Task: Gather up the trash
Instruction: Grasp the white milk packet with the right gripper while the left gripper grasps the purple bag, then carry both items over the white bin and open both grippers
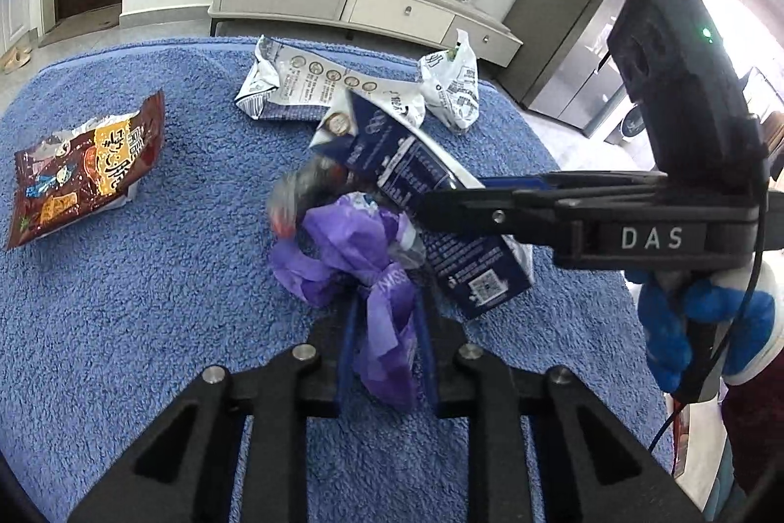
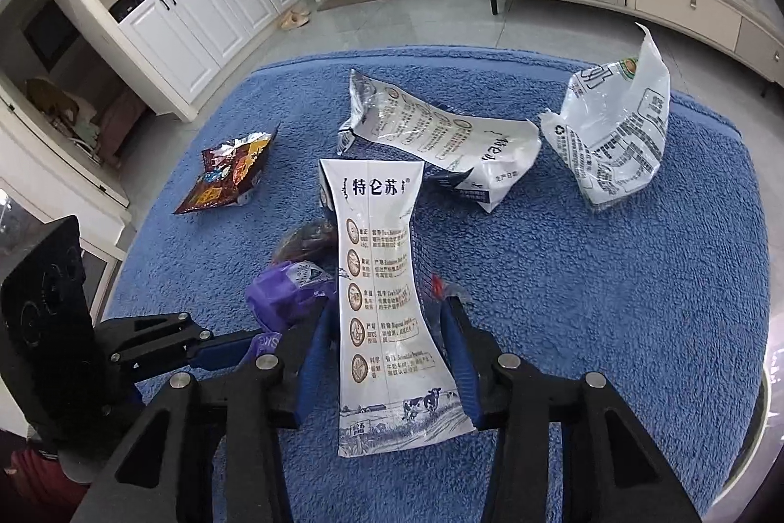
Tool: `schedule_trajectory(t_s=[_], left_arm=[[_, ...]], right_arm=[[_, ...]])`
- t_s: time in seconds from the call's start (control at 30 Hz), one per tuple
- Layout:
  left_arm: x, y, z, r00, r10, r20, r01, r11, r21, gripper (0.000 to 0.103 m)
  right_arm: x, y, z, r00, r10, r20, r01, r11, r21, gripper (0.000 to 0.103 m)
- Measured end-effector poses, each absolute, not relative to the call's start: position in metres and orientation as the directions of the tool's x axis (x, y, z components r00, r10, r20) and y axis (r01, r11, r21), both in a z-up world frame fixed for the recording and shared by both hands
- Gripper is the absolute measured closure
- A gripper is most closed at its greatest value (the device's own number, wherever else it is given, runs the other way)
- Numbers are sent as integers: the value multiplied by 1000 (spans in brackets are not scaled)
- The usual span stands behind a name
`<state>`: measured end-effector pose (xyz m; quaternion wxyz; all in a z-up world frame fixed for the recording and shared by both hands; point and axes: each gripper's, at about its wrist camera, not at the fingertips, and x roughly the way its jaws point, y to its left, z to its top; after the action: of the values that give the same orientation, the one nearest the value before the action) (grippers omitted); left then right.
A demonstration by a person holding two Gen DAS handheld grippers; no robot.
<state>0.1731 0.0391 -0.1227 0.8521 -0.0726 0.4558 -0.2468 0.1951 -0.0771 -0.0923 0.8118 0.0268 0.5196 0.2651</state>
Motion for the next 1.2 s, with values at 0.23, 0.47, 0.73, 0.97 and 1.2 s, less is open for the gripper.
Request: schedule_trajectory(t_s=[0.23, 0.47, 0.73, 0.97, 1.2], left_arm=[[158, 44, -110, 490, -486, -723, 353, 870, -345, 85], [129, 60, -80, 547, -478, -687, 348, 876, -333, 86], [98, 85, -15, 653, -441, -616, 318, 898, -305, 86], [83, 69, 41, 707, -442, -552, 349, 897, -271, 86], [92, 4, 77, 679, -507, -531, 433, 861, -269, 86]], right_arm=[[178, -91, -79, 360, 483, -798, -397, 854, 338, 64], [148, -116, -51, 437, 488, -755, -361, 865, 350, 64], [105, -154, 4, 564, 458, -687, -317, 888, 332, 64], [61, -187, 63, 676, 410, -612, -285, 912, 296, 64], [22, -236, 107, 763, 332, -555, -216, 940, 265, 64]])
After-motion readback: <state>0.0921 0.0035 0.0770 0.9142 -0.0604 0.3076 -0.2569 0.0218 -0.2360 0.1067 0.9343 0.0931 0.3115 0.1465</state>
